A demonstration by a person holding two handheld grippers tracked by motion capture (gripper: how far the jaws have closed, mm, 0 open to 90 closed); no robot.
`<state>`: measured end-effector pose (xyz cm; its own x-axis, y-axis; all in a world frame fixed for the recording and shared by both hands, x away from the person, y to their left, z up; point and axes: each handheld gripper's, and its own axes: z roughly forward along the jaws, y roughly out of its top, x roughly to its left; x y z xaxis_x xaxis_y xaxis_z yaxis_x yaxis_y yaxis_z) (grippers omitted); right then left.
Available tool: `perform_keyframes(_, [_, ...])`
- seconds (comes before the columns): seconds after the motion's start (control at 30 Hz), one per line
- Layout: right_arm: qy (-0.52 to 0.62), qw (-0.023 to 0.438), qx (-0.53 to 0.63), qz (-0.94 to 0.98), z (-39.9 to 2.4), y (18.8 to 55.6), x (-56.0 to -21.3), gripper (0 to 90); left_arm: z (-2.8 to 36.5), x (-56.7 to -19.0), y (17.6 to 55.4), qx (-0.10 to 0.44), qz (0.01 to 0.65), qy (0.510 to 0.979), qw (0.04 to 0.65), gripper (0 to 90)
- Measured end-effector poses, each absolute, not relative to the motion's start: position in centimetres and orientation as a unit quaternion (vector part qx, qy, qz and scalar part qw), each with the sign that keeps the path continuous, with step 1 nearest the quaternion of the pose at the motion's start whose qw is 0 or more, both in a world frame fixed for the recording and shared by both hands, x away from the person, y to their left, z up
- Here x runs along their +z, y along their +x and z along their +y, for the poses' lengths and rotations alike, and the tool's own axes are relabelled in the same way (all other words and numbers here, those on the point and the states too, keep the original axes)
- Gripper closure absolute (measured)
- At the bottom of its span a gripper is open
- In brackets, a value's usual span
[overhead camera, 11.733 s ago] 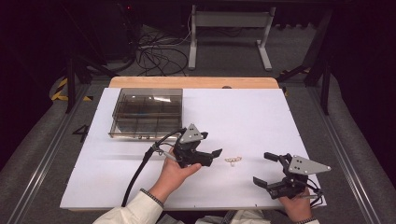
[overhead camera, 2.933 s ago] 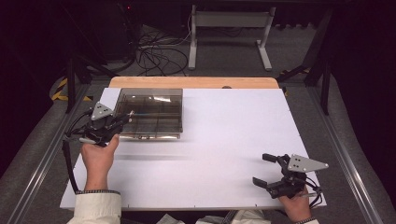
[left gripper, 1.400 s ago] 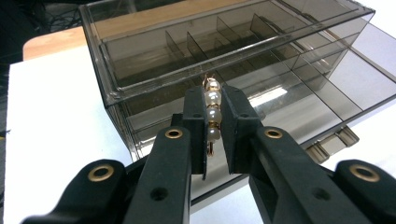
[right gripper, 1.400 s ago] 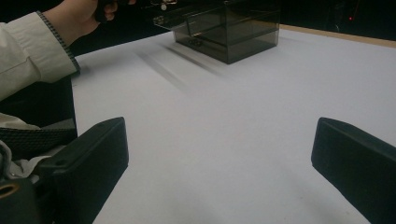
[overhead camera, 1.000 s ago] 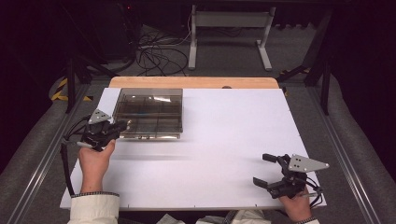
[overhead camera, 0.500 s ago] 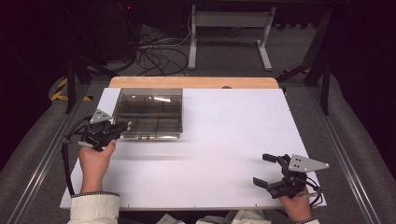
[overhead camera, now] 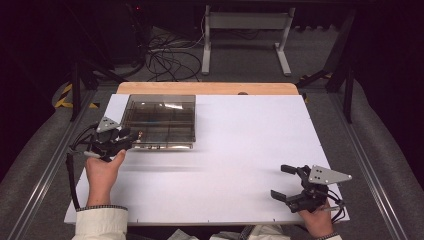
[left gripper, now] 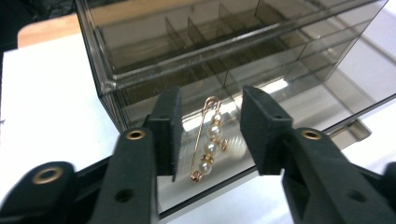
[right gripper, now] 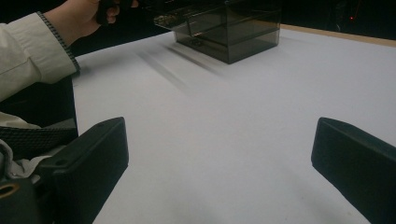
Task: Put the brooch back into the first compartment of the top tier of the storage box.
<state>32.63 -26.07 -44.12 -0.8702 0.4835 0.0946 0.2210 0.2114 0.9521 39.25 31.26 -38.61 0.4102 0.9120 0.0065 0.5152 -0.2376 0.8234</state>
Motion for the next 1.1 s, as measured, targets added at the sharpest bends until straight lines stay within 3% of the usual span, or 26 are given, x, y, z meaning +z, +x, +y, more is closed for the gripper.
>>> perform_keyframes(0.2, [0.229, 0.112, 0.585, 0.770, -26.1, 32.6, -44.1, 4.4, 31.1, -37.6, 38.6, 0.266, 0.469, 0.727, 0.426, 47.9])
perform_keyframes(0.23, [0.229, 0.112, 0.586, 0.770, -26.1, 32.7, -44.1, 4.3, 30.8, -37.1, 38.4, 0.272, 0.463, 0.728, 0.426, 42.5])
perform_keyframes(0.4, [0.229, 0.111, 0.586, 0.769, -26.1, 32.7, -44.1, 4.4, 29.8, -36.1, 37.8, 0.271, 0.438, 0.741, 0.430, 32.4])
perform_keyframes(1.1, [0.228, 0.111, 0.585, 0.770, -25.9, 32.7, -44.1, 4.3, 28.1, -35.3, 35.4, 0.261, 0.401, 0.752, 0.453, 15.5])
